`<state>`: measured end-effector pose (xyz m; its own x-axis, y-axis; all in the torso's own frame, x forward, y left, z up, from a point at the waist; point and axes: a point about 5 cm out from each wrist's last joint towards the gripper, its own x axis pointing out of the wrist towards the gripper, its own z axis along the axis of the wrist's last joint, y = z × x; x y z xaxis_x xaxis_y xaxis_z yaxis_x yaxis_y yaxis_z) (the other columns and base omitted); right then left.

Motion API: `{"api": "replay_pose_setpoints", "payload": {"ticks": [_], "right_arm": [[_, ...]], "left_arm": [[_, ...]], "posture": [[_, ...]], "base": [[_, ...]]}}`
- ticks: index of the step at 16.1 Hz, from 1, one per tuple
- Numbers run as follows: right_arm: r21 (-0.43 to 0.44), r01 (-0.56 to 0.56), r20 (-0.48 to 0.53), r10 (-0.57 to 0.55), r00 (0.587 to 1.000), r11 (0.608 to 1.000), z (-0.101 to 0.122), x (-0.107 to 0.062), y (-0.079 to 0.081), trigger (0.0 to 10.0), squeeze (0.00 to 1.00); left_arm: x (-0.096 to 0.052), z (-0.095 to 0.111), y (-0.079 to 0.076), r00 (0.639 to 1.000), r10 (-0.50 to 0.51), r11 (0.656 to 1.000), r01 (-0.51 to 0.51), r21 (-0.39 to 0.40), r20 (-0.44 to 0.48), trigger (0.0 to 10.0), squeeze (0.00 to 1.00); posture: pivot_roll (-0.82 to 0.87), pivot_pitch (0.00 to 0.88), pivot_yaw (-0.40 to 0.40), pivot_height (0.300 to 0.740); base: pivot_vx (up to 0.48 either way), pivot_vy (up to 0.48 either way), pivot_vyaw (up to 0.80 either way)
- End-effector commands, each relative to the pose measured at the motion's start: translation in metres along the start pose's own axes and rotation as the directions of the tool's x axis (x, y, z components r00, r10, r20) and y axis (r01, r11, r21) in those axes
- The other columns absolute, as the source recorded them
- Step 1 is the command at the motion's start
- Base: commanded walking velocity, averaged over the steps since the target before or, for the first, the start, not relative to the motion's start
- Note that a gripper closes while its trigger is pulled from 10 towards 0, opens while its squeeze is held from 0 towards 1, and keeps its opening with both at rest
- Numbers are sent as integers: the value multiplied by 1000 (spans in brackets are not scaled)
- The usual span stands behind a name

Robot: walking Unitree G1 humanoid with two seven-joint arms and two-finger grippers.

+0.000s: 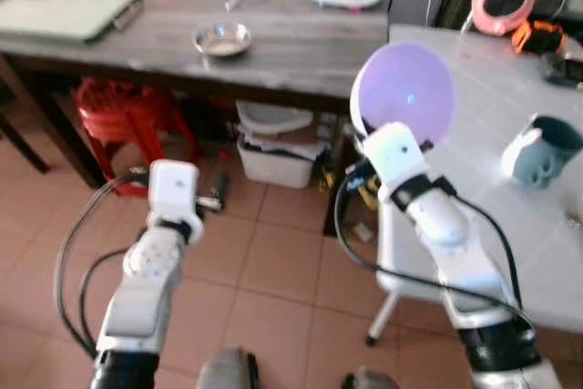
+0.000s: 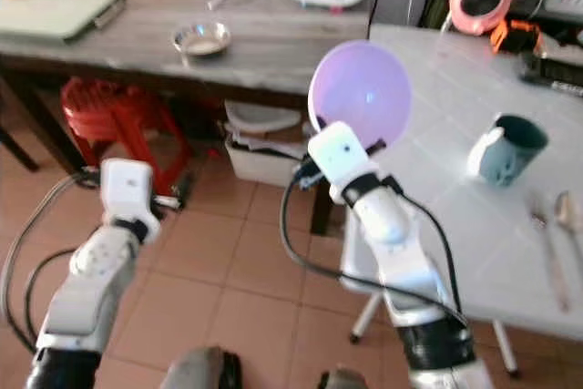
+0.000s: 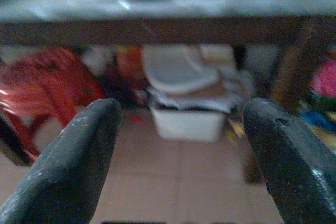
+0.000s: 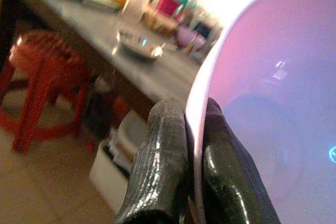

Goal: Setting the table

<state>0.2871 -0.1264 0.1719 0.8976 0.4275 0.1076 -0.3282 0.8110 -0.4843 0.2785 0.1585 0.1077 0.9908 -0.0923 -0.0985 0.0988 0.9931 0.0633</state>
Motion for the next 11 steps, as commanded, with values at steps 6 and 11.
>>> {"api": "replay_pose_setpoints", "payload": {"ticks": [6, 11], "right_arm": [[115, 242, -21, -241, 970, 963, -12, -23, 3, 10000, 0], [134, 303, -59, -297, 953, 944, -19, -22, -2, 10000, 0]], "left_arm": [[3, 18, -13, 980, 55, 998, -48, -42, 189, 10000, 0], [8, 19, -21, 980, -21, 999, 28, -33, 200, 10000, 0]], "posture": [[8, 0, -10, 740], [-3, 0, 12, 740]], "base": [[0, 480, 0], [55, 441, -100]]}}
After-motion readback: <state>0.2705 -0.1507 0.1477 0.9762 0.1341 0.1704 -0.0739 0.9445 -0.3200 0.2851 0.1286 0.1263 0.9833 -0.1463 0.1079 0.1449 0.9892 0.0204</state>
